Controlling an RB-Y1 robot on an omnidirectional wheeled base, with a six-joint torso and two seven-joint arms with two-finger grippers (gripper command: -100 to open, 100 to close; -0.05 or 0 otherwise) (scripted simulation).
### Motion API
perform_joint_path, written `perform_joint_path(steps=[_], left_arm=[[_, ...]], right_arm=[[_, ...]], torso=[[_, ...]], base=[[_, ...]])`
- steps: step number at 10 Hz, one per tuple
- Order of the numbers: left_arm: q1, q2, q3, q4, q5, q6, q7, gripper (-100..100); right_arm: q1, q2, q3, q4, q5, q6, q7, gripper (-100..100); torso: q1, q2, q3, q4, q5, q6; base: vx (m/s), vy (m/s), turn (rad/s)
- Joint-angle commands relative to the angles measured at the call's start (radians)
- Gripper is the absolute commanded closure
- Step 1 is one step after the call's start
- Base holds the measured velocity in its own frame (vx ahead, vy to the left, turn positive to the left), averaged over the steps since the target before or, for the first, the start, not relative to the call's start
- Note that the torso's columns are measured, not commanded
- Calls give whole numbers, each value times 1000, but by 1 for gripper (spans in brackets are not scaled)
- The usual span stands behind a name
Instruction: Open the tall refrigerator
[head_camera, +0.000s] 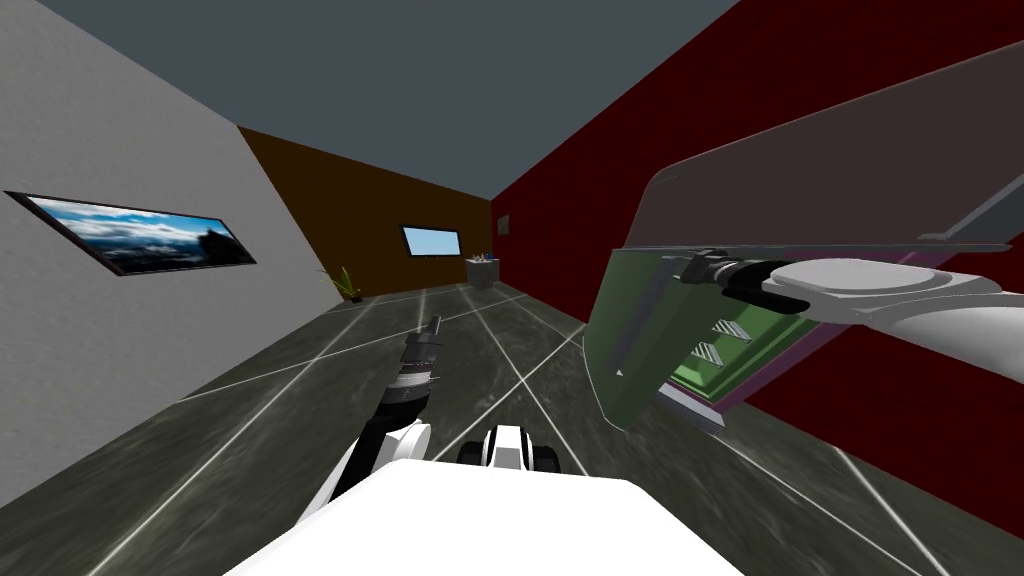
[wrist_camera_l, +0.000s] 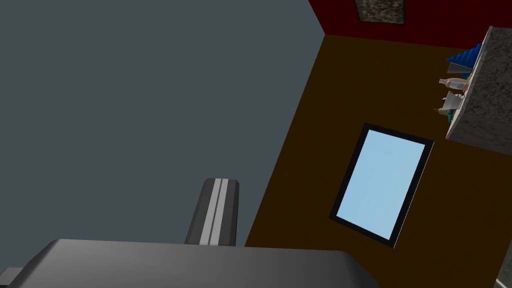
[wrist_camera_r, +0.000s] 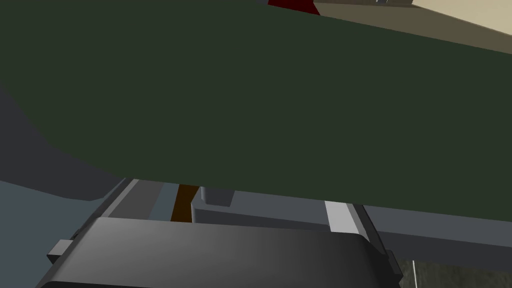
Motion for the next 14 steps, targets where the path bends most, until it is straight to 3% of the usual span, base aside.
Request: perform_joint_path(steps=[1,4,7,8,9,10,14], left_arm=[[0,0,0,0,0,0,0,0],[0,0,0,0,0,0,0,0],[0,0,0,0,0,0,0,0],[0,0,0,0,0,0,0,0],[0,0,0,0,0,0,0,0],[0,0,0,0,0,0,0,0],[0,0,0,0,0,0,0,0]], right_arm=[[14,-62,-12,-8,-51,-9,14,-100],[14,-62,-12,-8,-51,-9,14,-100],[79,-128,-28,-42,-127,-11,27,-100],[79,-147,-28,-42,-127,-11,27,-100],[97,-129,-5,-53,-121,-4,20,-100],[103,-129,-2,-53,-122,-4,20,0],[107,-125,3,-53,-122,-7,20,0]], torso=[[3,0,-1,0,3,-1],[4,0,-1,1,5,-2],[8,-2,-4,1,9,-3],[10,-3,-4,1,10,-6],[12,-2,-5,2,13,-6],[11,-1,-2,-1,7,-2],[-8,6,7,-2,-10,9]], base=[[21,20,30],[-1,5,-3],[13,11,75],[10,17,56],[-10,2,-42],[-14,-3,-33],[-2,5,0]])
